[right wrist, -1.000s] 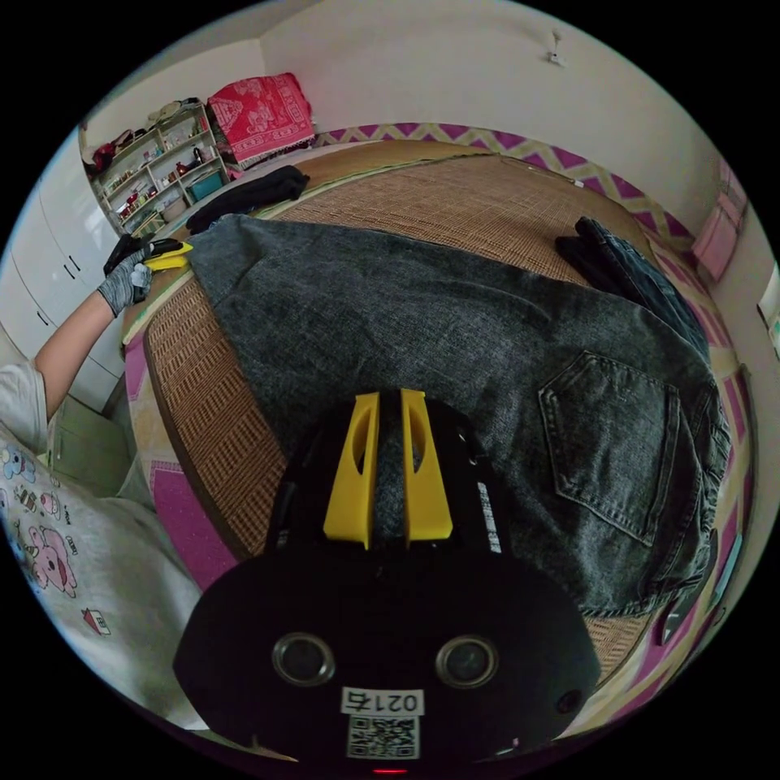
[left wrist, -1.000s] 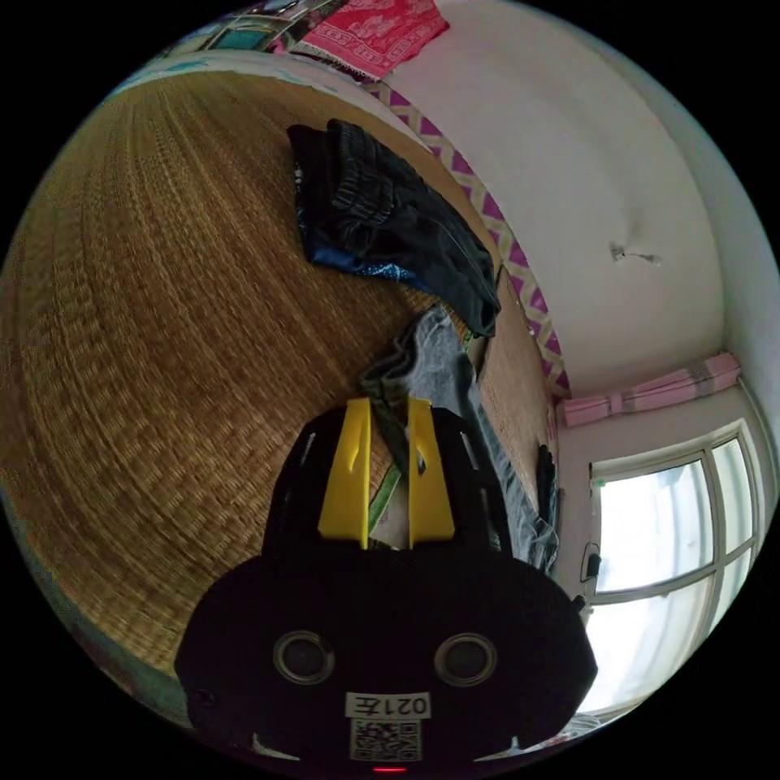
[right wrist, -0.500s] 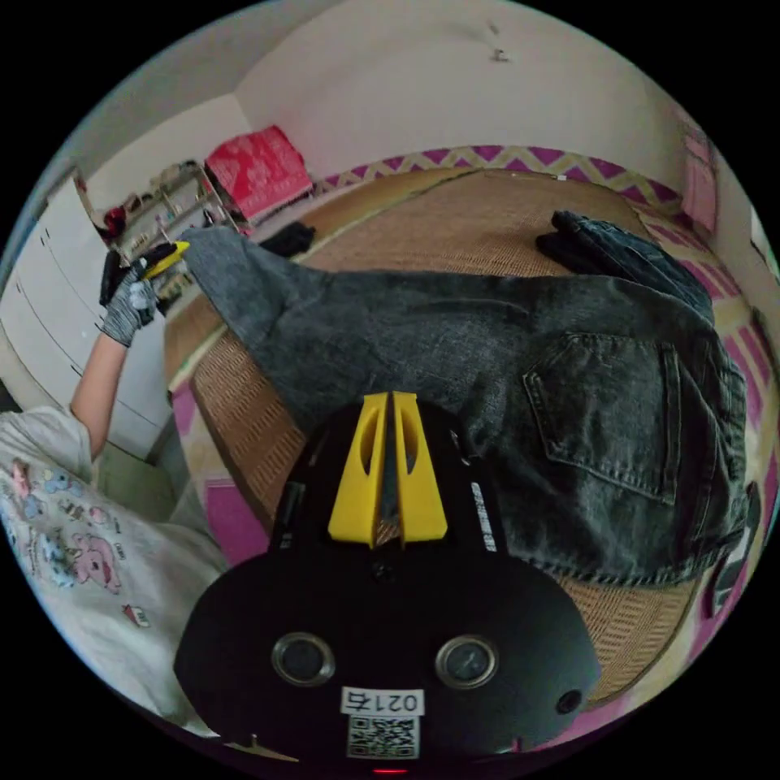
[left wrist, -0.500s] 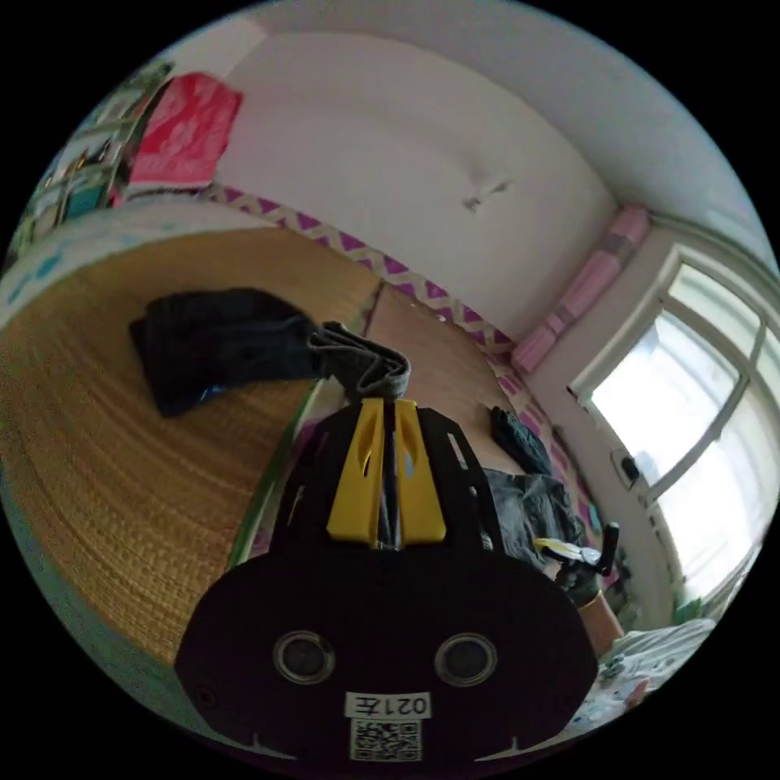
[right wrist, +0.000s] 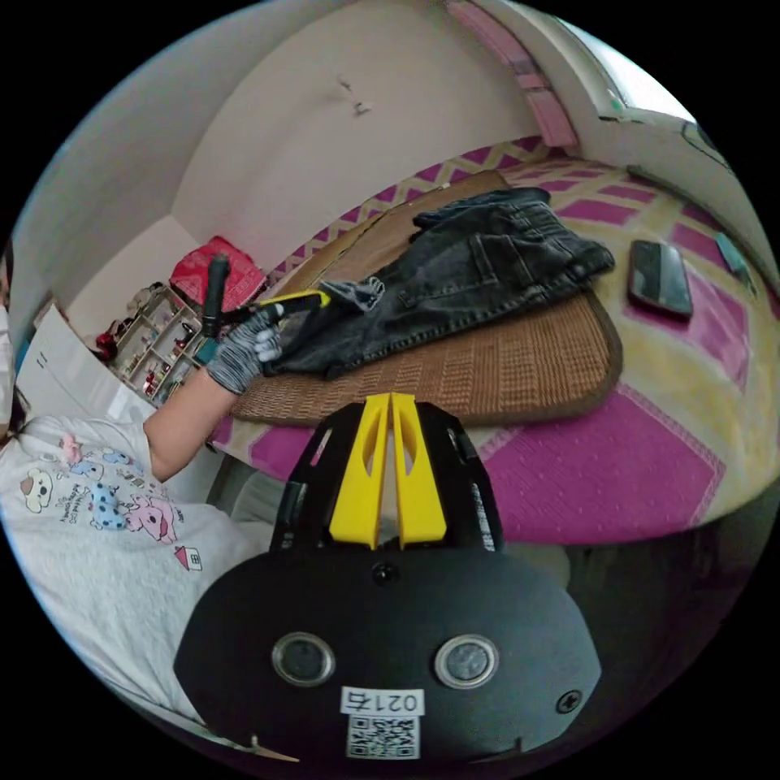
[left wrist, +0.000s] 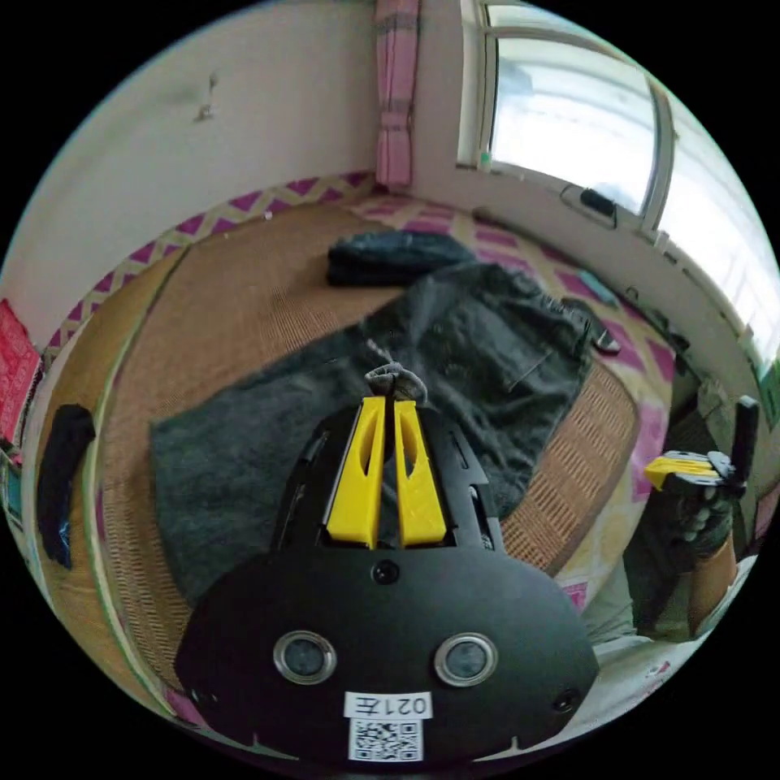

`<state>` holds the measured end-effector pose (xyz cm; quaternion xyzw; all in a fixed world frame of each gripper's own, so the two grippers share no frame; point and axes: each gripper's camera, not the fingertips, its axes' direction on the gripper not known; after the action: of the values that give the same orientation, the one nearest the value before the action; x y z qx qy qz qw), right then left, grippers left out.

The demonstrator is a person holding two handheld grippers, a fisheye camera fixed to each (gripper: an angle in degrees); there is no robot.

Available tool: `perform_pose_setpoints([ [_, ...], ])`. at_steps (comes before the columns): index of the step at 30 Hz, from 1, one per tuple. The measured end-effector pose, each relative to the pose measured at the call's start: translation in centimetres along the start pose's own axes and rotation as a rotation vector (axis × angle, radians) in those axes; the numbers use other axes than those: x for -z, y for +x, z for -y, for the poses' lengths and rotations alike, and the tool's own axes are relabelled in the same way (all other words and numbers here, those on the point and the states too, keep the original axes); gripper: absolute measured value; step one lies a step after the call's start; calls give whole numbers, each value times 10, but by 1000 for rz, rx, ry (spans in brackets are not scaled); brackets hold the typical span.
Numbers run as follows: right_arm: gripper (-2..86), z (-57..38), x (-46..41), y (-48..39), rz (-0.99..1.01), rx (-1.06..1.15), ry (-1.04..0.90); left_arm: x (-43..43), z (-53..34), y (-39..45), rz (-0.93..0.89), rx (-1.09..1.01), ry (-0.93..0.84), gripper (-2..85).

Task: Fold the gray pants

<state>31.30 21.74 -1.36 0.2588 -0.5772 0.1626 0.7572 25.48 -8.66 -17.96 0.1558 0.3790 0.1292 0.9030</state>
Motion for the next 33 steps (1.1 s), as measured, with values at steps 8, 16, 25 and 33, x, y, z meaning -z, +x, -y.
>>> perform_pose_setpoints([
  [8, -6, 21, 44, 26, 29, -61, 8, -19, -41, 61, 49, 67, 252, -9],
  [16, -6, 56, 78, 19, 59, -31, 8, 1, -53, 55, -11, 272, 512, -9],
  [25, -5, 70, 89, 37, 65, -48, -8, -128, -67, 116, -11, 23, 4, -8],
  [33, 26, 94, 97, 71, 62, -79, 48, -140, -77, 130, 54, -130, -69, 41],
])
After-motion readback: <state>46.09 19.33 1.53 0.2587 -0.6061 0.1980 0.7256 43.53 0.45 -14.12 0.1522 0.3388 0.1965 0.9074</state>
